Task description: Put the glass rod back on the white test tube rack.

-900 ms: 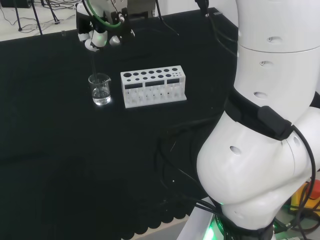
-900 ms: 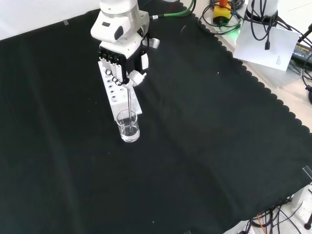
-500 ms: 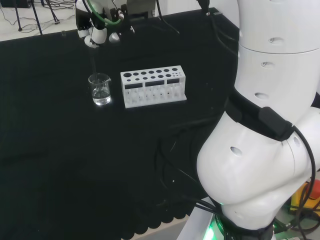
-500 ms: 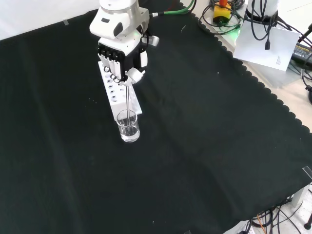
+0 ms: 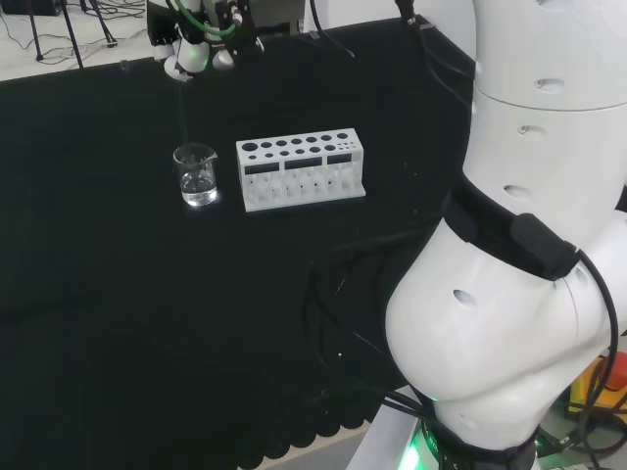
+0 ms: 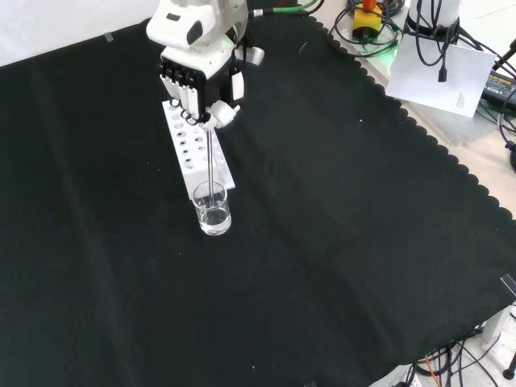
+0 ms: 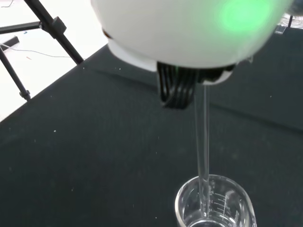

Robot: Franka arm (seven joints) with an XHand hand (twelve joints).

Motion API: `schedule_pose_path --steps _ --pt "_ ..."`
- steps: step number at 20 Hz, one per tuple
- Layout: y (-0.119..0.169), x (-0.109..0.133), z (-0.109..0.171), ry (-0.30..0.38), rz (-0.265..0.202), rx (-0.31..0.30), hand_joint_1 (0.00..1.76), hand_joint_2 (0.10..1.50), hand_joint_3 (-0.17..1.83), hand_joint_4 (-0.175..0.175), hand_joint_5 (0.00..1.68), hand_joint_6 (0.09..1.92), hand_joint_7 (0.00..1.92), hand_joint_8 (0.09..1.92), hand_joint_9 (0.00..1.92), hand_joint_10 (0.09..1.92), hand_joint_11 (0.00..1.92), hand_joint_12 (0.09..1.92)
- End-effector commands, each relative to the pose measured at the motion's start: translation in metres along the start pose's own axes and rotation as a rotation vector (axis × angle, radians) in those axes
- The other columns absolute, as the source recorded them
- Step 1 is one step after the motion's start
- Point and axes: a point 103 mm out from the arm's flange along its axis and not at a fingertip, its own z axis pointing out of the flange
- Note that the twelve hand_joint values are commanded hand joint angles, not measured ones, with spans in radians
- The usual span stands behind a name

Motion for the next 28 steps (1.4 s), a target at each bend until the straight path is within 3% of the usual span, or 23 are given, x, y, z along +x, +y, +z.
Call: schedule_pose_path --steps 1,11,28 --pt "-0.019 0.000 -0.028 0.005 0.024 -0.011 1.35 0.36 1.09 -0.175 1.37 0.58 1.55 0.56 1.88 0.20 1.76 0.41" --pt "-0.054 -0.016 -0.062 -0.010 0.077 -0.047 1.35 0.36 1.09 -0.175 1.37 0.58 1.55 0.56 1.88 0.20 1.76 0.41" --pt "-0.082 -0.058 -0.054 -0.008 0.160 -0.034 1.35 0.36 1.09 -0.175 1.37 0.58 1.55 0.56 1.88 0.21 1.76 0.41"
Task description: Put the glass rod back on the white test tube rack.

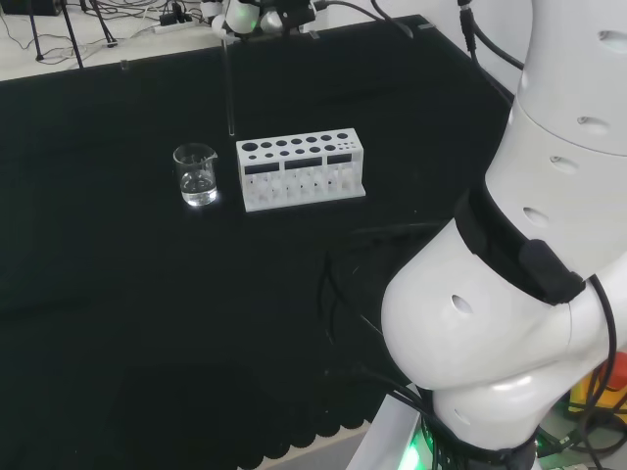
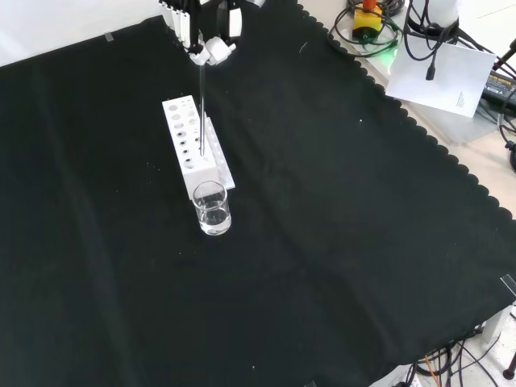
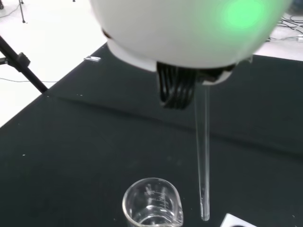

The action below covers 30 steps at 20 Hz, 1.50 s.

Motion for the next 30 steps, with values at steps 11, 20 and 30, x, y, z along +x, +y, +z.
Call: schedule_pose_path --steps 11,20,30 --pt "-0.015 -0.021 0.012 0.005 0.031 0.020 1.35 0.36 1.09 -0.175 1.37 0.58 1.55 0.56 1.88 0.21 1.76 0.41" --pt "-0.011 -0.021 0.029 0.017 0.026 0.038 1.35 0.36 1.08 -0.175 1.37 0.58 1.55 0.56 1.88 0.21 1.75 0.41" --pt "-0.010 -0.026 0.049 0.031 0.033 0.045 1.35 0.36 1.08 -0.175 1.37 0.57 1.55 0.56 1.87 0.21 1.75 0.41"
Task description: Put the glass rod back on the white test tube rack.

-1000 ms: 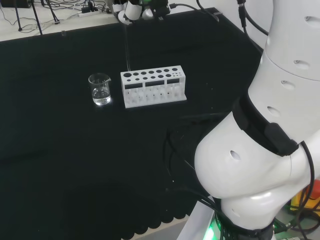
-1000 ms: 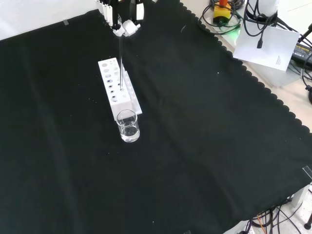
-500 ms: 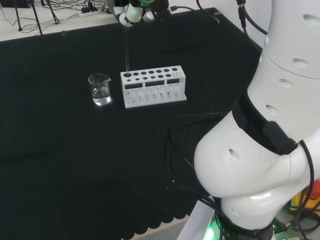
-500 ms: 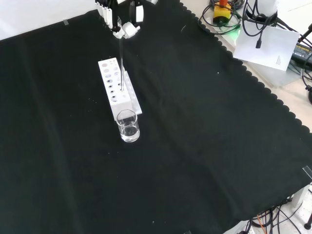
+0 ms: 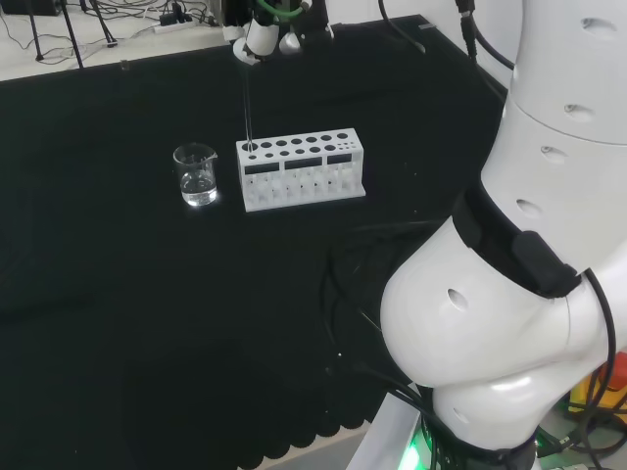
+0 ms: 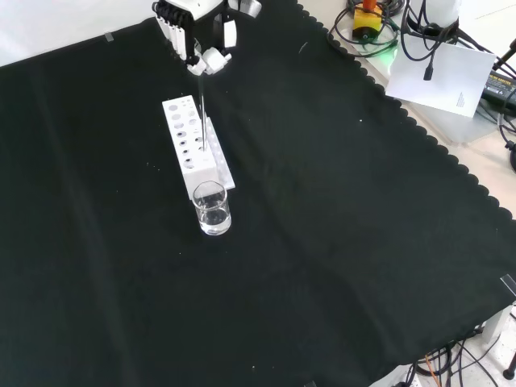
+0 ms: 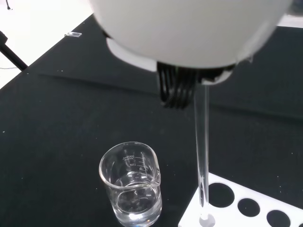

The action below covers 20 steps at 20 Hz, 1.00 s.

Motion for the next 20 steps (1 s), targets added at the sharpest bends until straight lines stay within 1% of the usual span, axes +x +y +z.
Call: schedule_pose_path --steps 1,7,15,20 --pt "0.000 -0.004 0.015 0.012 0.004 -0.006 1.35 0.36 1.08 -0.175 1.37 0.57 1.55 0.56 1.87 0.21 1.75 0.41" --pt "-0.001 -0.010 0.022 0.025 0.012 -0.001 1.35 0.36 1.08 -0.175 1.37 0.57 1.55 0.56 1.87 0.21 1.75 0.41" --pt "0.009 -0.005 0.043 0.032 -0.004 0.023 1.35 0.36 1.08 -0.175 1.37 0.57 1.55 0.55 1.87 0.21 1.75 0.41" --pt "0.014 -0.005 0.053 0.029 0.002 0.045 1.35 0.36 1.08 -0.175 1.37 0.57 1.55 0.55 1.87 0.21 1.75 0.41"
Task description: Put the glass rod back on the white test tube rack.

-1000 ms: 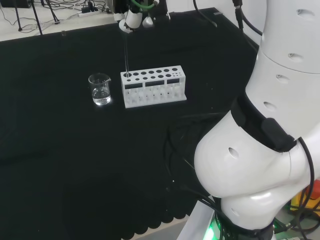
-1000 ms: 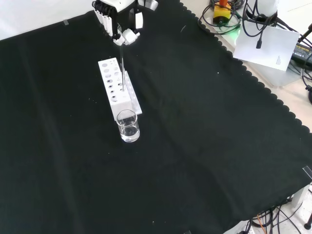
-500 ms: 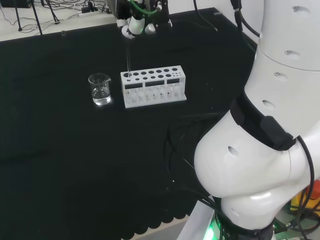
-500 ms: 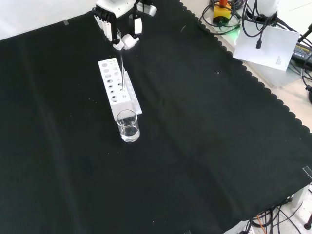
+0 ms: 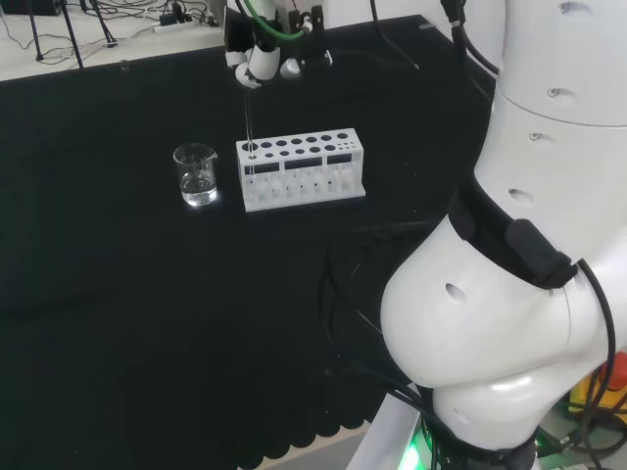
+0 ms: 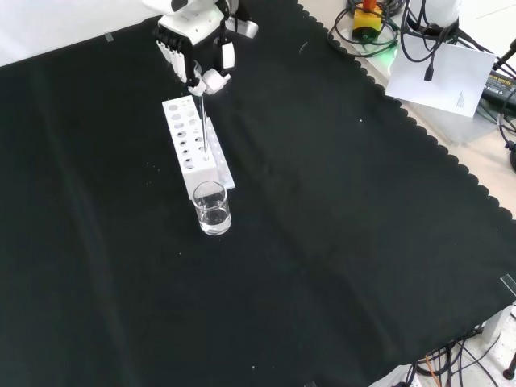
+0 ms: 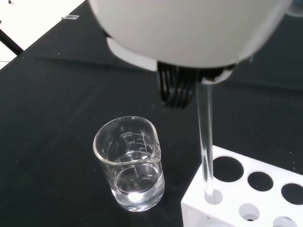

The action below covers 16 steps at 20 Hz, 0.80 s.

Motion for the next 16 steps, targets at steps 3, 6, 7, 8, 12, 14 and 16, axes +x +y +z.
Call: schedule_pose_path --steps 3,6,7,8,12,14,16 --pt "0.008 -0.002 0.014 -0.008 0.007 0.026 1.35 0.36 1.08 -0.175 1.37 0.57 1.55 0.55 1.87 0.21 1.75 0.41" --pt "0.009 -0.005 0.020 -0.013 0.012 0.041 1.35 0.36 1.08 -0.175 1.37 0.57 1.55 0.55 1.87 0.21 1.75 0.41" --pt "0.009 -0.006 0.021 -0.012 0.015 0.046 1.35 0.36 1.08 -0.175 1.37 0.57 1.55 0.55 1.87 0.21 1.75 0.41" --pt "0.010 -0.007 0.023 -0.006 0.007 0.042 1.35 0.36 1.08 -0.175 1.37 0.57 1.55 0.55 1.87 0.21 1.75 0.41" --pt "0.013 -0.009 0.027 -0.005 0.014 0.051 1.35 0.36 1.08 -0.175 1.37 0.57 1.55 0.55 1.87 0.21 1.75 0.41" --pt "0.014 -0.008 0.030 -0.005 0.016 0.058 1.35 0.36 1.08 -0.175 1.37 0.57 1.55 0.55 1.87 0.21 1.75 0.41" --pt "0.015 -0.007 0.031 -0.007 0.019 0.060 1.35 0.36 1.08 -0.175 1.37 0.57 1.55 0.55 1.87 0.21 1.75 0.41"
